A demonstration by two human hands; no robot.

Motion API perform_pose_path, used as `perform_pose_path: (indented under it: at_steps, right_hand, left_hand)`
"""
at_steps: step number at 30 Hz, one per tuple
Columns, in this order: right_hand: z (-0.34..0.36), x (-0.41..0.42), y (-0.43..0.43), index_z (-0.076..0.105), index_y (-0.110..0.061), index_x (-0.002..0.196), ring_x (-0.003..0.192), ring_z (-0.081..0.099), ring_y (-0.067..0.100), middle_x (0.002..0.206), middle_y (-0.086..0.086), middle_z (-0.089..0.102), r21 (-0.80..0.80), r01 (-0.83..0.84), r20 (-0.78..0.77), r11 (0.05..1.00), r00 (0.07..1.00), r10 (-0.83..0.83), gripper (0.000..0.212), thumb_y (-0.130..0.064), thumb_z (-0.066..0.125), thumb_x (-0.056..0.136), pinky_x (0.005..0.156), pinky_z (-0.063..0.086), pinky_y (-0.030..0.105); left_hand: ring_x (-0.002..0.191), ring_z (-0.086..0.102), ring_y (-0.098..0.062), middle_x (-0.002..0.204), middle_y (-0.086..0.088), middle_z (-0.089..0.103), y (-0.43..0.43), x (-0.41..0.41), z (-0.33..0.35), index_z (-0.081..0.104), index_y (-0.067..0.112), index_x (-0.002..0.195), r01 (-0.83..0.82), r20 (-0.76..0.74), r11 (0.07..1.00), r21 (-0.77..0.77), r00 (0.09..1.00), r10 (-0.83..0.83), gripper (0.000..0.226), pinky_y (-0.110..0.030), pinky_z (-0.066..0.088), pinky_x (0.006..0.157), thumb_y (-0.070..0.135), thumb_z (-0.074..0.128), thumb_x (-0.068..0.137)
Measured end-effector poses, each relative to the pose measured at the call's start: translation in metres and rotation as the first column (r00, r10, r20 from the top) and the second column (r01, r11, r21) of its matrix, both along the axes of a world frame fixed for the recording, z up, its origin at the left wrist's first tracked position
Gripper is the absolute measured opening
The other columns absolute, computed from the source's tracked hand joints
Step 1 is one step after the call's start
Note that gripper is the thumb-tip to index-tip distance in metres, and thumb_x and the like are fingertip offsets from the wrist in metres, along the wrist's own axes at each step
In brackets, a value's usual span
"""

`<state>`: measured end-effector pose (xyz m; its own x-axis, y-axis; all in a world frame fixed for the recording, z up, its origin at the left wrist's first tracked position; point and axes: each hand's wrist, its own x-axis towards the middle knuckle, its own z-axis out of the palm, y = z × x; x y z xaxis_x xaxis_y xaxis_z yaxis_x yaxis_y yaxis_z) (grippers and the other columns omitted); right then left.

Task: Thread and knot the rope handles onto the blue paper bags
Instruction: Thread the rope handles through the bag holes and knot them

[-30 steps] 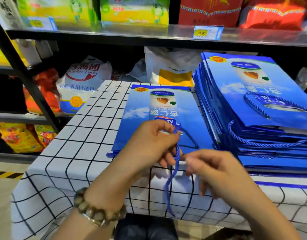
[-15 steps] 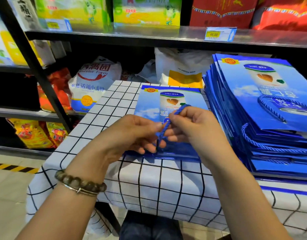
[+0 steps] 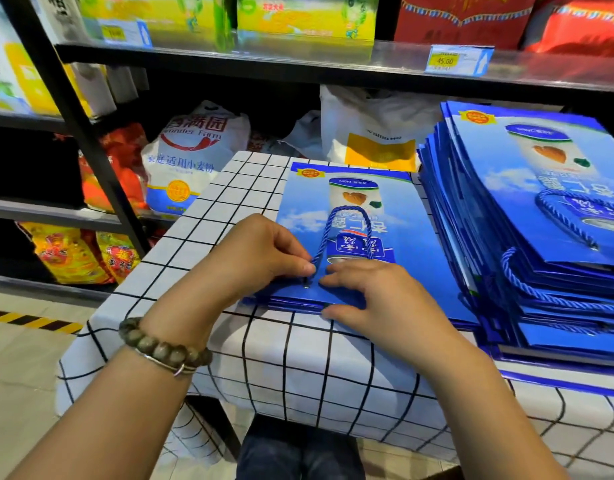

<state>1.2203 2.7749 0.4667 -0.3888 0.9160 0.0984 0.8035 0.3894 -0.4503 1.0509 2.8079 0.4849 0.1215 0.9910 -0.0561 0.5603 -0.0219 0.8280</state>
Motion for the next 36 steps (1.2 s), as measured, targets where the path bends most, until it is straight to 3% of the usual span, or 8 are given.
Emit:
perform_pose_path:
  at_steps: [3,8,13,22,29,33,36]
  right_hand:
    - [-0.0015,0.0007,0.0000,0.063,-0.028,0.116,0.120,0.048,0.010,0.127,-0.012,0.057,0.005,0.017,-0.008,1.000,1.000,-0.017,0.038,-0.037,0.067,0.079,0.100,0.039,0.033]
    - [-0.0050,0.0009,0.0009,0.066,-0.029,0.110,0.116,0.052,0.014,0.120,-0.011,0.062,-0.013,0.057,-0.025,0.998,0.998,-0.058,0.033,-0.039,0.067,0.078,0.094,0.044,0.039]
    - [-0.0059,0.0016,0.0008,0.066,-0.030,0.109,0.115,0.053,0.016,0.117,-0.011,0.064,-0.020,0.078,-0.032,0.997,0.996,-0.079,0.033,-0.040,0.067,0.078,0.093,0.044,0.039]
    - [-0.0090,0.0036,0.0005,0.069,-0.031,0.102,0.111,0.056,0.017,0.109,-0.008,0.068,-0.031,0.100,-0.068,0.994,0.992,-0.102,0.026,-0.041,0.066,0.078,0.090,0.045,0.038]
    - [-0.0079,0.0033,-0.0032,0.071,-0.033,0.100,0.107,0.058,0.014,0.106,-0.010,0.069,0.024,0.142,-0.104,0.990,0.985,-0.138,0.023,-0.041,0.065,0.079,0.088,0.045,0.034]
    - [-0.0050,0.0055,-0.0051,0.073,-0.028,0.097,0.103,0.062,0.012,0.102,-0.011,0.071,0.098,0.150,-0.204,0.984,0.971,-0.128,0.021,-0.034,0.070,0.076,0.086,0.048,0.035]
    - [-0.0092,0.0082,-0.0039,0.074,-0.025,0.095,0.101,0.063,0.010,0.101,-0.011,0.071,0.140,0.101,-0.187,0.985,0.980,-0.074,0.021,-0.032,0.072,0.075,0.085,0.050,0.035]
  left_hand:
    - [0.048,0.052,0.006,0.050,0.014,0.061,-0.0008,0.0016,-0.0011,0.067,0.025,0.055,0.017,-0.085,0.999,0.041,0.996,-0.014,0.021,-0.006,0.037,0.050,0.014,0.079,0.068]
    - [0.054,0.054,0.001,0.059,0.008,0.065,-0.0019,-0.0009,-0.0026,0.069,0.022,0.060,0.022,-0.086,0.999,0.034,0.996,-0.019,0.015,-0.013,0.041,0.057,0.015,0.077,0.071]
    - [0.054,0.057,-0.001,0.057,0.008,0.066,-0.0014,0.0000,-0.0051,0.068,0.021,0.059,-0.017,0.026,1.000,0.018,1.000,0.016,0.017,-0.016,0.047,0.060,0.013,0.076,0.072]
    - [0.066,0.058,-0.009,0.072,0.001,0.069,-0.0047,0.0010,-0.0073,0.069,0.019,0.065,0.021,-0.060,0.999,0.028,0.998,-0.019,0.012,-0.024,0.048,0.072,0.015,0.073,0.076]
    - [0.060,0.053,-0.004,0.065,0.006,0.064,-0.0070,0.0041,-0.0058,0.068,0.018,0.066,0.084,-0.121,0.996,0.034,0.990,-0.079,0.016,-0.011,0.039,0.055,0.021,0.067,0.081]
    - [0.057,0.052,-0.003,0.061,0.008,0.061,-0.0051,0.0032,-0.0015,0.064,0.021,0.062,0.010,-0.095,0.980,0.200,0.995,0.009,0.020,-0.014,0.040,0.058,0.020,0.066,0.082]
    - [0.057,0.055,0.003,0.060,0.015,0.060,-0.0055,0.0026,0.0003,0.062,0.027,0.059,0.060,-0.152,0.980,0.191,0.988,-0.030,0.023,-0.011,0.041,0.060,0.020,0.068,0.081]
